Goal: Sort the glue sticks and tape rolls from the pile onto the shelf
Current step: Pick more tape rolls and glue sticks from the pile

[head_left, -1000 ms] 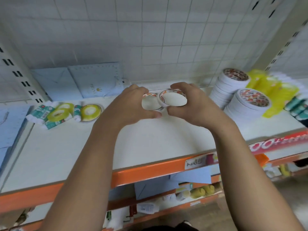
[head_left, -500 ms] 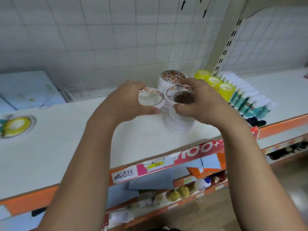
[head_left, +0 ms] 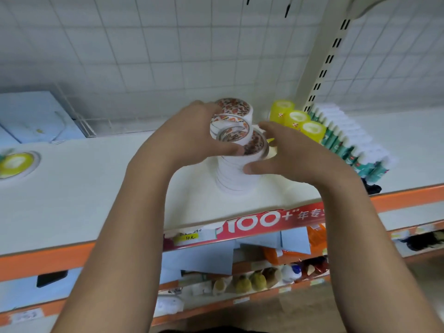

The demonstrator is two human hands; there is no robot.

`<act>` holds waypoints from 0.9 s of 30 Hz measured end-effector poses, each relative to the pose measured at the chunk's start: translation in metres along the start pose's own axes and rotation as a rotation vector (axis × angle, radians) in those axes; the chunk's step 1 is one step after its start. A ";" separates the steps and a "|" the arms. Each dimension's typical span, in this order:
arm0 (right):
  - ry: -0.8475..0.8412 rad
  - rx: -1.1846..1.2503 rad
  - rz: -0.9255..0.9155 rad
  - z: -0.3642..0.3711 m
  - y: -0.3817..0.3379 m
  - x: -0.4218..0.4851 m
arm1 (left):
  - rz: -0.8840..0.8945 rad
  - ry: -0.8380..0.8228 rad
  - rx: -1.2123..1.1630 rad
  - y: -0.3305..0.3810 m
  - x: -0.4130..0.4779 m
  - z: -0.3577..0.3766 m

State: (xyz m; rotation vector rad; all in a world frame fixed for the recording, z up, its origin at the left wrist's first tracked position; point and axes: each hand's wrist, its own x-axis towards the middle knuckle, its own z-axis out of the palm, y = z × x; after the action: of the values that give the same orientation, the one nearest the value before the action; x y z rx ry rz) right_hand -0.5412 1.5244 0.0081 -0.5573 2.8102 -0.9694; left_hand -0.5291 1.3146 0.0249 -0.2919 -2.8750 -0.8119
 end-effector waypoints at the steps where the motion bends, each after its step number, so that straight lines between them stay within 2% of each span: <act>1: -0.015 -0.026 0.013 -0.002 0.004 0.000 | 0.004 -0.004 0.016 0.005 0.002 0.004; 10: -0.048 0.001 0.024 -0.005 0.012 0.000 | -0.048 -0.026 -0.024 0.017 -0.001 0.029; 17: -0.133 -0.036 0.031 -0.014 0.012 0.009 | -0.126 -0.129 -0.065 0.003 -0.007 0.020; 22: -0.167 -0.069 0.014 -0.019 0.008 0.015 | -0.126 -0.108 -0.049 0.007 -0.001 0.027; 27: -0.106 -0.107 0.001 -0.014 0.011 0.018 | -0.162 -0.062 0.034 0.004 -0.004 0.028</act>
State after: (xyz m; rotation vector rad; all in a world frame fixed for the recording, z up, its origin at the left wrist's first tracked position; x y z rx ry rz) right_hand -0.5645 1.5337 0.0124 -0.6002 2.7799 -0.7682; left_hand -0.5270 1.3321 0.0023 -0.0820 -2.9987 -0.7911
